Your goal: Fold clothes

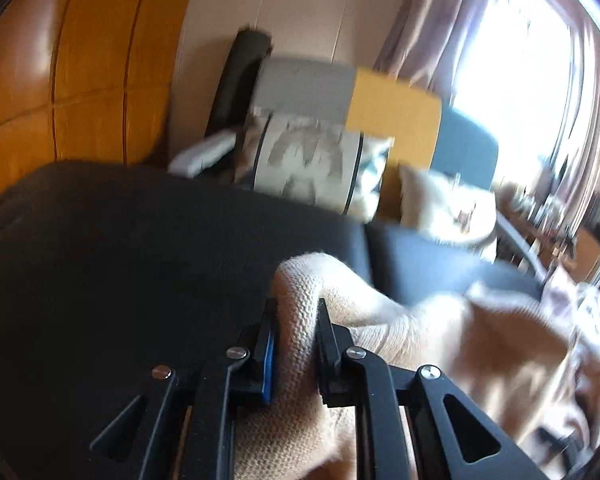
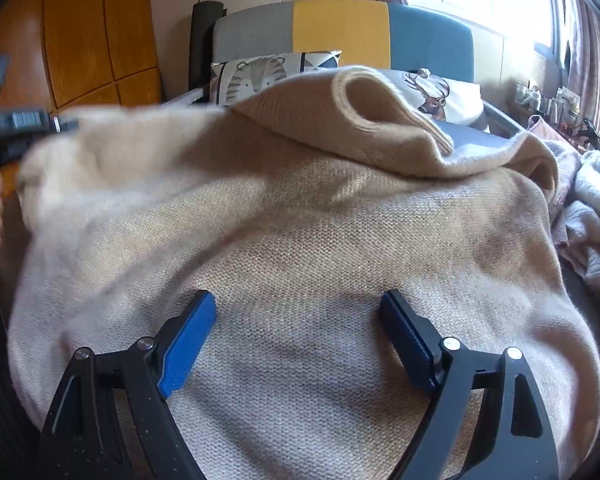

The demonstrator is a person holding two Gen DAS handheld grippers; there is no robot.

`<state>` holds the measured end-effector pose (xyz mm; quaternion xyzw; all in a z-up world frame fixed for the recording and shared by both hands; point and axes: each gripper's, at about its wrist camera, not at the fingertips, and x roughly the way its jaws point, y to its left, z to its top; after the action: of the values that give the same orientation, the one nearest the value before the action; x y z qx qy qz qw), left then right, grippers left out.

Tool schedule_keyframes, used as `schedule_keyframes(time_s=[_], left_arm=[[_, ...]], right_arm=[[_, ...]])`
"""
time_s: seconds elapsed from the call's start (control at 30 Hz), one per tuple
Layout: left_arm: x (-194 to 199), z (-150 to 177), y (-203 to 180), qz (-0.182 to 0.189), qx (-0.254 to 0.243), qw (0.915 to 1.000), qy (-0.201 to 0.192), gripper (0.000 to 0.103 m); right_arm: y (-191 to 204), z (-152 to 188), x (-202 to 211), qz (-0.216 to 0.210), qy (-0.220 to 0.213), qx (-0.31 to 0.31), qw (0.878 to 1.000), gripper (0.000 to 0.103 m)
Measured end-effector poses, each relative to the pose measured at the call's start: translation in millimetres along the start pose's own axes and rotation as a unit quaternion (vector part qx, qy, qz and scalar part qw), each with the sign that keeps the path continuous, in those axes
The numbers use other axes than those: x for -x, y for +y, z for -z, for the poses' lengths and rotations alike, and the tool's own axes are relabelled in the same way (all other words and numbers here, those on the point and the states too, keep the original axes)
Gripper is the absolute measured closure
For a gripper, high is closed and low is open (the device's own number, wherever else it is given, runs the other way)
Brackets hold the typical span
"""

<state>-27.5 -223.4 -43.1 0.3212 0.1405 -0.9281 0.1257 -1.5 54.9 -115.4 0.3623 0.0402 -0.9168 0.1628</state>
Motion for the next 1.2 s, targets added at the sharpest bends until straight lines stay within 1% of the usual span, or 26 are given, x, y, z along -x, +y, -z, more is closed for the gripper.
schedule_keyframes(time_s=[0.03,0.07,0.1,0.17,0.23,0.27,0.3,0.33,0.37,0.4,0.47,0.5,0.57,0.63,0.67,0.7,0.77,0.8,0.83,0.87,0.93,1.0,1.07,1.13,1.17,1.2], left_arm=[[-6.2,11.5,0.0,-0.006,-0.003,0.9999,0.013,0.088],[-9.6,20.7,2.0,0.002,0.006,0.9997,0.025,0.088],[-12.4,29.3,4.4,0.012,0.018,0.9991,0.036,0.088],[-7.9,33.1,11.9,0.047,0.041,0.9971,0.043,0.088],[-4.4,29.2,25.6,0.098,0.075,0.9903,0.063,0.087],[-2.2,27.8,34.3,0.121,0.097,0.9852,0.074,0.086],[0.7,25.3,45.3,0.134,0.119,0.9804,0.081,0.083],[4.0,24.0,56.4,0.137,0.139,0.9772,0.084,0.081],[7.3,23.1,67.4,0.138,0.157,0.9742,0.085,0.08],[11.7,22.5,81.3,0.124,0.18,0.9722,0.084,0.08],[17.9,22.2,98.3,0.109,0.212,0.9679,0.079,0.08],[20.9,22.1,106.2,0.102,0.228,0.9654,0.076,0.08],[21.3,21.2,113.3,0.106,0.252,0.9594,0.069,0.08],[19.2,22.9,85.9,0.118,0.214,0.9667,0.075,0.08],[18.1,23.8,70.4,0.125,0.192,0.9703,0.078,0.079],[17.0,24.8,55.0,0.132,0.169,0.9733,0.081,0.079],[14.7,26.8,24.1,0.145,0.124,0.9777,0.088,0.078],[13.5,27.8,8.7,0.151,0.101,0.9791,0.091,0.077],[12.4,28.8,-6.7,0.157,0.079,0.9799,0.094,0.077],[11.3,29.7,-22.2,0.164,0.056,0.9801,0.097,0.077],[9.0,31.7,-53.0,0.176,0.01,0.9789,0.103,0.077],[6.7,33.7,-83.9,0.187,-0.036,0.9755,0.109,0.077],[4.4,35.6,-114.8,0.199,-0.082,0.9699,0.115,0.077],[-1.0,38.8,-118.5,0.193,-0.101,0.9691,0.116,0.078],[-3.8,40.5,-119.0,0.189,-0.11,0.9689,0.117,0.078],[-6.7,42.1,-119.5,0.185,-0.118,0.9686,0.117,0.078]], right_arm=[[0.0,-0.5,-0.1,0.001,0.001,0.001,1.0,0.016],[0.1,-1.1,-0.7,0.002,0.002,0.001,1.0,0.016],[0.0,-1.5,-1.1,0.003,0.003,0.001,1.0,0.016],[0.9,-2.5,-2.3,0.003,0.006,0.0,1.0,0.016],[0.8,-7.7,-3.4,0.003,0.024,0.0,1.0,0.016],[0.7,-14.8,-4.1,0.003,0.051,-0.003,0.999,0.016],[-0.9,-21.1,-4.2,-0.004,0.067,-0.013,0.998,0.016],[-5.7,-31.2,-1.8,-0.025,0.072,-0.034,0.996,0.016],[-11.4,-41.0,3.1,-0.039,0.06,-0.05,0.996,0.016],[-16.6,-50.2,8.2,-0.033,0.045,-0.057,0.997,0.016],[-29.9,-71.9,17.2,0.004,0.019,-0.062,0.998,0.016],[-38.6,-81.6,20.0,0.018,0.014,-0.062,0.998,0.016],[-59.8,-96.4,25.7,0.059,-0.002,-0.055,0.997,0.016],[-73.6,-103.3,26.7,0.088,-0.001,-0.046,0.995,0.016],[-82.6,-106.9,25.9,0.083,0.01,-0.048,0.995,0.016],[-88.2,-108.7,24.9,0.062,0.02,-0.054,0.996,0.016],[-90.2,-105.4,20.1,0.003,0.046,-0.064,0.997,0.016],[-88.7,-103.3,16.7,-0.008,0.056,-0.064,0.996,0.016],[-87.1,-101.6,11.4,-0.004,0.067,-0.06,0.996,0.016],[-85.6,-99.9,6.0,0.001,0.077,-0.056,0.995,0.016],[-83.4,-103.8,-0.8,-0.004,0.073,-0.063,0.995,0.016],[-81.1,-112.2,-8.1,-0.017,0.072,-0.074,0.994,0.016],[-72.5,-119.2,-21.0,-0.039,0.091,-0.072,0.992,0.016],[-64.4,-124.6,-37.9,-0.055,0.118,-0.07,0.989,0.016],[-62.2,-125.5,-51.3,-0.053,0.141,-0.073,0.986,0.015],[-61.4,-125.8,-58.9,-0.051,0.151,-0.076,0.984,0.016]])
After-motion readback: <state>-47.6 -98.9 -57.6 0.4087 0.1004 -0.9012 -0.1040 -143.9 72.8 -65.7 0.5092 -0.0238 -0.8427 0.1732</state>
